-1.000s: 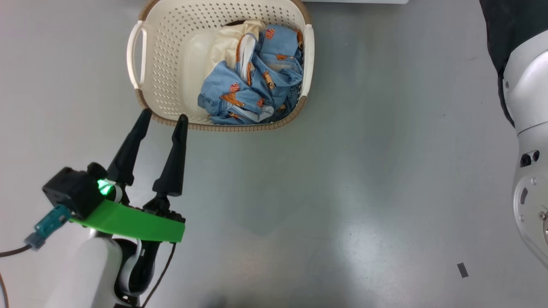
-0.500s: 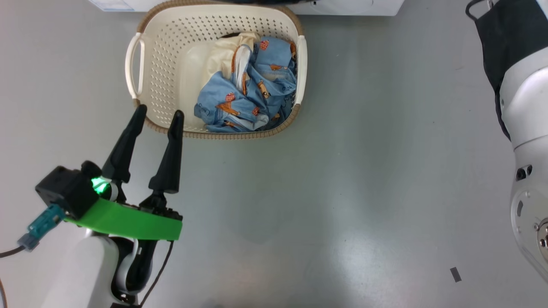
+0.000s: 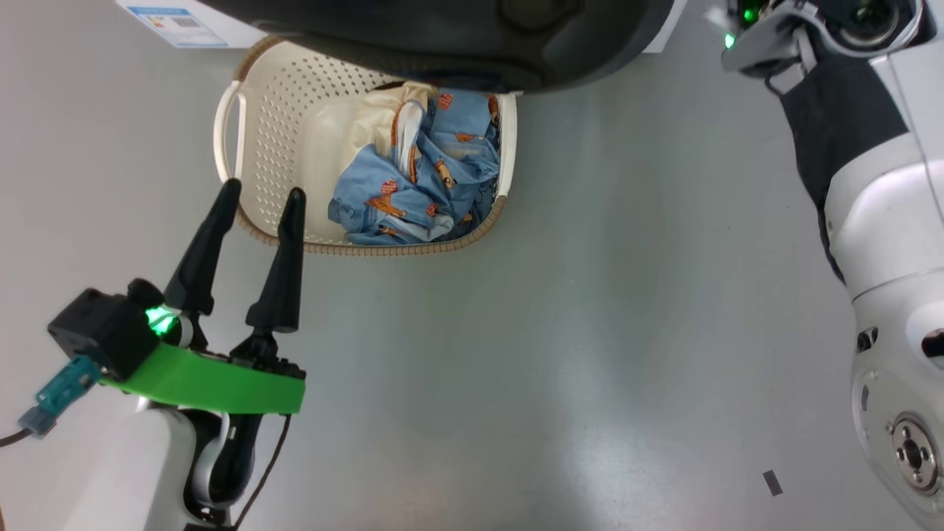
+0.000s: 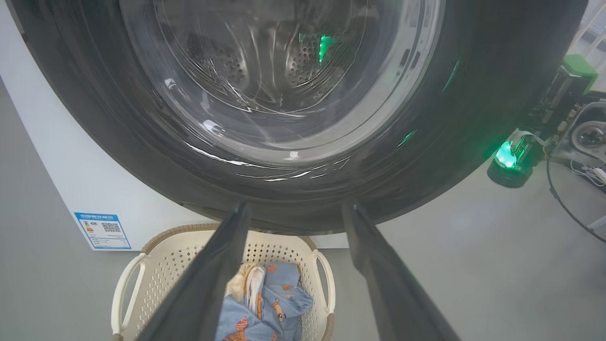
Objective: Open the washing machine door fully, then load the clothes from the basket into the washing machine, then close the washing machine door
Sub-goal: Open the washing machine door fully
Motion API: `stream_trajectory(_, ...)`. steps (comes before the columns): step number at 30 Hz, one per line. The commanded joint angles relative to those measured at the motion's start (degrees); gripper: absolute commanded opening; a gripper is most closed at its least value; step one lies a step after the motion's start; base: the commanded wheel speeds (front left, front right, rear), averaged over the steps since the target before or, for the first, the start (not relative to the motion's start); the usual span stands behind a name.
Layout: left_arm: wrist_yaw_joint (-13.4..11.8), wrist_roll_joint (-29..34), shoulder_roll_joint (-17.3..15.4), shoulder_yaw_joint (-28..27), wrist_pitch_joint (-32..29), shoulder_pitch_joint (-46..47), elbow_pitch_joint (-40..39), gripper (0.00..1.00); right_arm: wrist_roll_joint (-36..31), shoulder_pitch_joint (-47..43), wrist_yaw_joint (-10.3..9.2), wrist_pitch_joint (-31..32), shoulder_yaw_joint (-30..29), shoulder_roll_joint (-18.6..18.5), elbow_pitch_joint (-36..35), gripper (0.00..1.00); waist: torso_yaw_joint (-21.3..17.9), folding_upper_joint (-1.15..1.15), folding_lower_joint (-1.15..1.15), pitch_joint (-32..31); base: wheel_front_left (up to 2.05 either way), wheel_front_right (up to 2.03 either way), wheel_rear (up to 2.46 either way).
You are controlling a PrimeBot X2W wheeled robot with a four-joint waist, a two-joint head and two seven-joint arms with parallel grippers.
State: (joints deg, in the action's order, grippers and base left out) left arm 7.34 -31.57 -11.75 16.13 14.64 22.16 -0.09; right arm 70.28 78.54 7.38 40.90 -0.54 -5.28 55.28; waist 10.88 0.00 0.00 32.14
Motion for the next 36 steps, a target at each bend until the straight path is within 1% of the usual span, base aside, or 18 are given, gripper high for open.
stream_trajectory(1,0.1,0.7,-2.1,-2.4,0.4,-1.0,-1.7,1.0,0.5,-1.3,0.11,1.4,0.8,2.4,-1.7,0.0,-0.2,0.0,0.0,-0.4,0.0,0.0,0.0)
stream_trajectory(4,0.1,0.9,-2.2,-2.9,0.4,-1.3,-1.7,1.0,1.7,-3.1,0.11,5.4,1.6,2.4,-2.0,0.0,-0.5,0.0,0.0,-1.1,0.0,0.0,0.0)
stream_trajectory(8,0.1,1.2,-2.2,-3.7,0.4,-1.9,-1.7,1.0,5.1,-5.6,0.11,10.9,4.6,2.4,-3.5,0.0,-0.8,0.0,0.0,-2.2,0.0,0.0,0.0)
stream_trajectory(12,0.1,1.4,-2.2,-4.2,0.4,-2.5,-1.5,1.0,9.1,-8.9,0.11,13.7,10.0,2.4,-7.0,0.0,-1.1,0.0,0.0,-3.1,0.0,0.0,0.0)
stream_trajectory(17,0.1,1.7,-2.3,-4.4,0.4,-3.0,-1.4,1.0,13.6,-13.2,0.11,15.5,17.2,2.4,-11.9,0.0,-1.0,0.0,0.0,-4.1,0.0,0.0,0.0)
stream_trajectory(22,0.1,1.8,-2.2,-5.2,0.4,-3.7,-1.1,1.0,18.2,-16.4,0.11,15.8,24.4,2.4,-16.8,0.0,-0.8,0.0,0.0,-4.9,0.0,0.0,0.0)
stream_trajectory(23,0.1,1.8,-2.2,-5.2,0.4,-3.7,-1.1,1.0,18.2,-16.4,0.11,15.8,24.4,2.4,-16.8,0.0,-0.8,0.0,0.0,-4.9,0.0,0.0,0.0)
stream_trajectory(27,0.1,2.0,-1.9,-6.1,0.4,-4.1,-0.7,1.0,21.0,-17.8,0.11,14.6,30.0,2.4,-19.2,0.0,-0.5,0.0,0.0,-5.3,0.0,0.0,0.0)
stream_trajectory(36,0.1,2.3,-1.2,-7.8,0.4,-4.4,0.1,1.0,27.6,-18.2,0.11,10.7,39.4,2.4,-20.2,0.0,0.3,0.0,0.0,-6.2,0.0,0.0,0.0)
